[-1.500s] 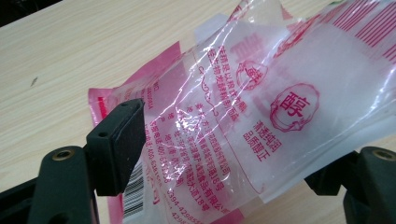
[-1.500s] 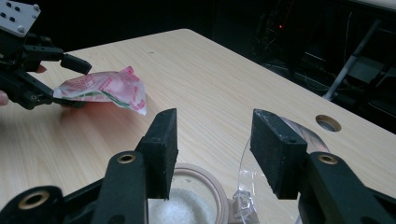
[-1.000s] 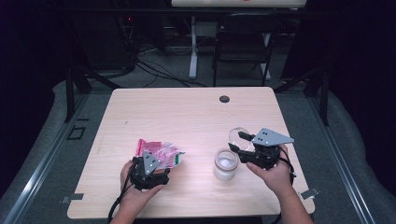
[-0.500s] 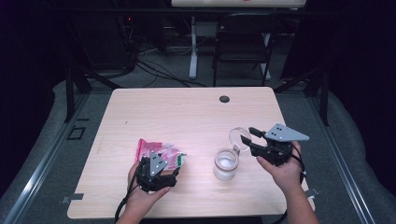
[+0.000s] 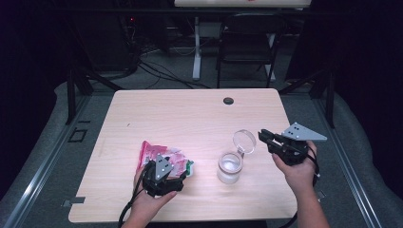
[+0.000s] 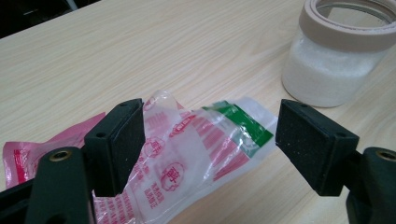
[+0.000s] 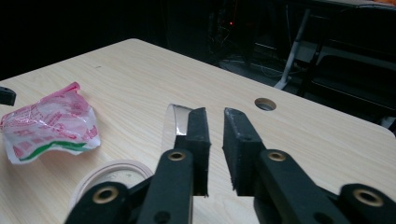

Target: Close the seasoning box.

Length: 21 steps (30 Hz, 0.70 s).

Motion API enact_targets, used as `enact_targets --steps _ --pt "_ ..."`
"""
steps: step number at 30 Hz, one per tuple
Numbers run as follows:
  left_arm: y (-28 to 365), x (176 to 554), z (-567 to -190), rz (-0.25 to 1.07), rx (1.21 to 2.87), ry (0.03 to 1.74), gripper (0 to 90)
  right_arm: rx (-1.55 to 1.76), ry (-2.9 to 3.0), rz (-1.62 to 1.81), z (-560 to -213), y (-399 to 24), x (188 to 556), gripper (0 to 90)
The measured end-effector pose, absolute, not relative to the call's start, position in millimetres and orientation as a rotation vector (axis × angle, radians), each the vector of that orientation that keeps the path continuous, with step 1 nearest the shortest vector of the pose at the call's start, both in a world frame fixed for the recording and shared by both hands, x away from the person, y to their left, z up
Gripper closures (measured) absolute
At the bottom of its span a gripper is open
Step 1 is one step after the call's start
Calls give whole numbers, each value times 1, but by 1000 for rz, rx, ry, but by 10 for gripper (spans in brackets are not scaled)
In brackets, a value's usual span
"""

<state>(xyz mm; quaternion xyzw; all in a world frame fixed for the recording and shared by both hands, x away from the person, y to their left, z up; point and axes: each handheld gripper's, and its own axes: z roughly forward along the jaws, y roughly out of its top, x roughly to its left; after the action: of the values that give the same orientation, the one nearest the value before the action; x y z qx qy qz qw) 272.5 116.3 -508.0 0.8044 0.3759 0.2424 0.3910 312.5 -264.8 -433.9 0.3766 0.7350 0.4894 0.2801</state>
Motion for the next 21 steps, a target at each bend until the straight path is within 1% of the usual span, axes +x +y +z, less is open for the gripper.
enact_targets --steps 5,12,21 --pt "117 273 -509 617 2052 960 251 1024 1978 1311 -438 -266 315 896" --pt "120 274 -509 617 2054 975 274 1037 1983 1300 -441 -269 317 900" --pt "124 274 -509 624 2045 993 278 1067 1987 1277 -447 -272 321 900"
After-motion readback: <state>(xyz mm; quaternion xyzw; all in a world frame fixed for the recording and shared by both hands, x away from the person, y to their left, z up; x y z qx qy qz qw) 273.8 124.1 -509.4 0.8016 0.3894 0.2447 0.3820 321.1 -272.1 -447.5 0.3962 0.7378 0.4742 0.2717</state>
